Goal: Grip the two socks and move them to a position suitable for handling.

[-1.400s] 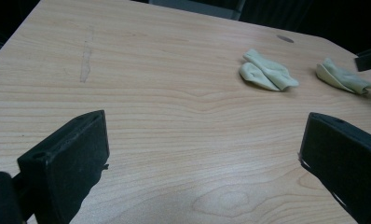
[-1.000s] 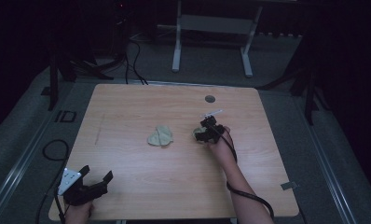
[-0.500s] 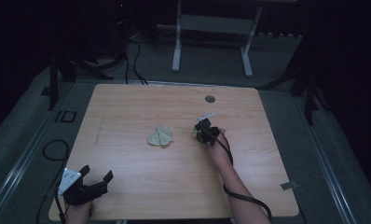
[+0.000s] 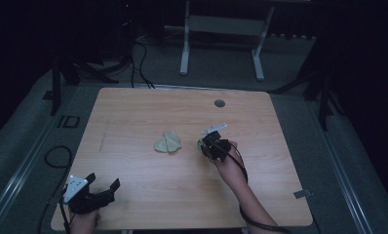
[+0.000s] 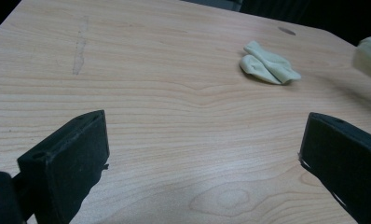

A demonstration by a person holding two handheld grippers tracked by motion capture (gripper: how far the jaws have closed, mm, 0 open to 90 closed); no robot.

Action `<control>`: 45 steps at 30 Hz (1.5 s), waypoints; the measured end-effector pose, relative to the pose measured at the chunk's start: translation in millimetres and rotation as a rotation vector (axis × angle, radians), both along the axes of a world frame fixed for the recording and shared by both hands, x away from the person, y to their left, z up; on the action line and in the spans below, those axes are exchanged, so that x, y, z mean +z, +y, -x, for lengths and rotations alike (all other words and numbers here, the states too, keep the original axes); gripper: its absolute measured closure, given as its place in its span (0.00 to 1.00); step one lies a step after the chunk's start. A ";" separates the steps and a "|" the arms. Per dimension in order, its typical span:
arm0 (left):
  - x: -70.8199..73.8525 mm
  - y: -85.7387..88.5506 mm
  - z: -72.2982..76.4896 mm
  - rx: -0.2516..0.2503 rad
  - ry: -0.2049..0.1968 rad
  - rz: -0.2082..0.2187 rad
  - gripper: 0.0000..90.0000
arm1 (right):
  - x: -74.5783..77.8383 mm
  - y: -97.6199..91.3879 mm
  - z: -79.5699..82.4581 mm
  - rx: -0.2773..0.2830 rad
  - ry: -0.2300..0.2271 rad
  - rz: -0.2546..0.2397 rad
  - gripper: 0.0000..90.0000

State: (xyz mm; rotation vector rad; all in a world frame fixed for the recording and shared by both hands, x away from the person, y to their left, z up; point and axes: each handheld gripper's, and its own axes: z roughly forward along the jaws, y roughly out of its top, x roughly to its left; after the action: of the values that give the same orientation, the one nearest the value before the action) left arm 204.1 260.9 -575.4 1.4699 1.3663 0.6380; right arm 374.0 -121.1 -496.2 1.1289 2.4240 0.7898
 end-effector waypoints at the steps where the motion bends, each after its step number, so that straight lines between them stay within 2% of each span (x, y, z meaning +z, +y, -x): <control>1: 0.2 -0.3 0.2 0.000 0.000 0.000 0.02 | 1.8 0.2 6.6 0.004 0.000 -0.003 0.89; 5: 1.0 -2.1 1.2 -0.006 -0.001 0.006 0.02 | 2.7 2.4 33.9 0.033 0.005 0.007 0.89; 10: 2.7 -9.5 2.5 -0.035 0.000 0.001 0.02 | -4.7 9.2 65.4 0.061 0.013 0.019 0.89; 14: 4.6 -20.0 4.0 -0.079 0.003 -0.004 0.02 | -11.6 10.7 86.6 0.066 0.023 -0.014 0.88; 19: 6.4 -39.3 5.6 -0.138 0.022 -0.019 0.02 | -30.8 18.8 103.2 0.090 0.048 0.024 0.88; 23: 7.4 -56.0 7.6 -0.190 0.035 -0.038 0.02 | -49.8 29.7 112.8 0.141 0.065 0.068 0.85; 24: 7.5 -59.8 7.7 -0.200 0.042 -0.045 0.02 | -51.0 31.6 115.3 0.134 0.044 0.070 0.83; 25: 7.3 -65.0 7.7 -0.215 0.051 -0.043 0.02 | -51.0 32.8 116.3 0.147 0.041 0.079 0.78; 27: 7.5 -72.4 7.1 -0.241 0.064 -0.050 0.02 | -47.4 32.7 116.4 0.176 0.063 0.066 0.68; 29: 9.8 -80.6 7.3 -0.266 0.063 -0.051 0.09 | -37.1 28.8 118.3 0.210 0.066 0.042 0.57; 32: 13.0 -93.7 4.1 -0.328 0.087 -0.029 0.11 | -14.5 14.4 116.3 0.228 0.036 -0.034 0.55; 33: 13.0 -93.7 4.1 -0.328 0.087 -0.029 0.13 | -14.5 14.4 116.3 0.228 0.036 -0.034 0.55; 34: 14.9 -105.8 0.0 -0.370 0.106 -0.017 0.13 | -8.5 9.3 113.4 0.227 0.018 -0.042 0.59; 35: 15.4 -111.5 -2.7 -0.393 0.115 -0.013 0.15 | 0.4 -0.2 105.0 0.237 0.009 -0.052 0.63; 36: 15.5 -117.5 -5.9 -0.413 0.127 -0.017 0.16 | 2.5 -2.4 102.9 0.250 0.001 -0.056 0.66; 37: 15.3 -123.7 -9.1 -0.434 0.141 -0.018 0.16 | 3.2 -3.0 101.0 0.257 0.007 -0.044 0.67; 39: 14.5 -135.7 -15.6 -0.463 0.166 -0.028 0.16 | 0.5 -2.9 97.6 0.292 0.027 -0.054 0.70; 41: 14.4 -146.7 -21.1 -0.491 0.176 -0.047 0.17 | -7.7 -1.0 94.8 0.291 0.056 -0.034 0.70; 44: 13.4 -159.6 -30.0 -0.521 0.202 -0.087 0.25 | -22.2 2.2 92.4 0.317 0.091 -0.023 0.70; 45: 12.2 -162.9 -33.2 -0.534 0.211 -0.104 0.31 | -27.1 3.8 91.4 0.321 0.103 -0.013 0.70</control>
State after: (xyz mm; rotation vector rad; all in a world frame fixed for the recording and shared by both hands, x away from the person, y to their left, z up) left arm 237.3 98.0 -563.2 1.9301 1.0326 0.2170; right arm 282.6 -117.3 -523.3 0.8107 2.7315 0.8606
